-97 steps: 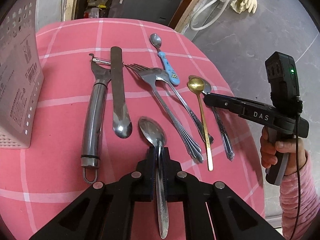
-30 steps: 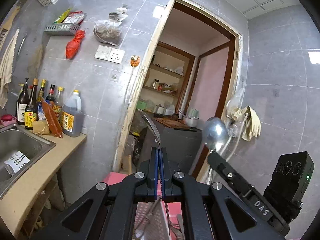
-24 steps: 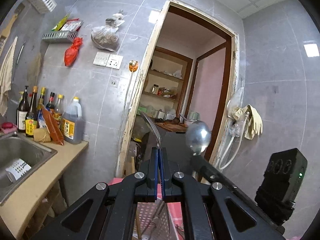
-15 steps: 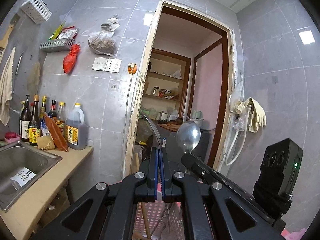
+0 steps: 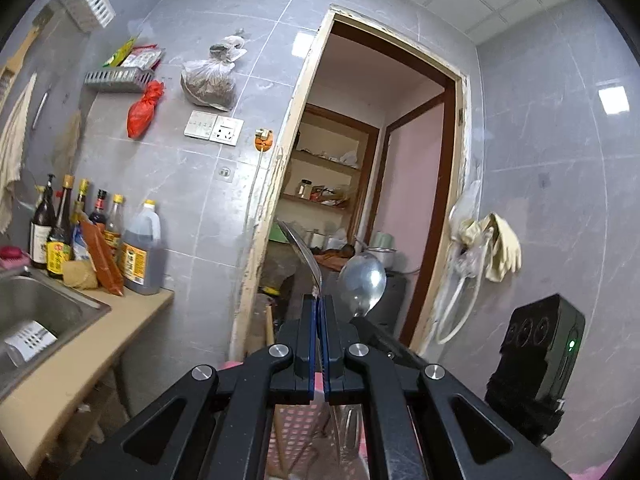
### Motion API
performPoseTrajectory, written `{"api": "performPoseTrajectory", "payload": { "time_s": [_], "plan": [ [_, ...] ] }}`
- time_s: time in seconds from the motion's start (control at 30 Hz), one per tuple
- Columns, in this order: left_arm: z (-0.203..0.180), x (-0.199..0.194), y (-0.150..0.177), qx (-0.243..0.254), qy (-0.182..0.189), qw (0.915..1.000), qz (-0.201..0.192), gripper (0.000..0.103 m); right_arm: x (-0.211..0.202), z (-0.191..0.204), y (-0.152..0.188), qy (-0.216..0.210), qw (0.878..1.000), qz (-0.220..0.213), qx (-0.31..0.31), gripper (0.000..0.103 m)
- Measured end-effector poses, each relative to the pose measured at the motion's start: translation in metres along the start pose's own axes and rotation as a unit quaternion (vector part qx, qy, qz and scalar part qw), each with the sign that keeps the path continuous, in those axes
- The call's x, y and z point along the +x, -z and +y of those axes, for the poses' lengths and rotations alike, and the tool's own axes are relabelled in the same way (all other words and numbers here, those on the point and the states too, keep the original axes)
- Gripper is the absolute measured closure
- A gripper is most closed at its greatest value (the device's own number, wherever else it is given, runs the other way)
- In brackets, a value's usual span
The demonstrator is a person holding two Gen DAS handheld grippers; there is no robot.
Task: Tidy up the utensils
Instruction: 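Lift both spoons and carry them over the white caddy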
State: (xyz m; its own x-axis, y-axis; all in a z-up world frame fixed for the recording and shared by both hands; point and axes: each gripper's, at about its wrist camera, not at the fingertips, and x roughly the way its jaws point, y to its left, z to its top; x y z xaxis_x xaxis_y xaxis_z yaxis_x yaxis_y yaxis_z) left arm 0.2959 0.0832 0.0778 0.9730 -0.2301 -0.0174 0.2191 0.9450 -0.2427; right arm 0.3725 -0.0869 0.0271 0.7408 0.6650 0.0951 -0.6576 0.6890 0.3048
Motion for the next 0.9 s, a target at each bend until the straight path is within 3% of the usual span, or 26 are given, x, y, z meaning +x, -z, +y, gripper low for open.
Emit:
{"api": "performPoseTrajectory", "payload": {
  "time_s": [0.47,0.9],
  "plan": [
    [-0.001,0.000,0.004,0.022,0.016,0.9996,-0.012,0.100,0.000,-0.011,0.010,0.001,1.000,0.027,-0.002,0.101],
    [0.003,-0.007,0.006,0.043,0.000,0.9991,0.002,0.100,-0.011,-0.008,0.012,-0.006,0.998,0.050,-0.024,0.101]
  ]
}}
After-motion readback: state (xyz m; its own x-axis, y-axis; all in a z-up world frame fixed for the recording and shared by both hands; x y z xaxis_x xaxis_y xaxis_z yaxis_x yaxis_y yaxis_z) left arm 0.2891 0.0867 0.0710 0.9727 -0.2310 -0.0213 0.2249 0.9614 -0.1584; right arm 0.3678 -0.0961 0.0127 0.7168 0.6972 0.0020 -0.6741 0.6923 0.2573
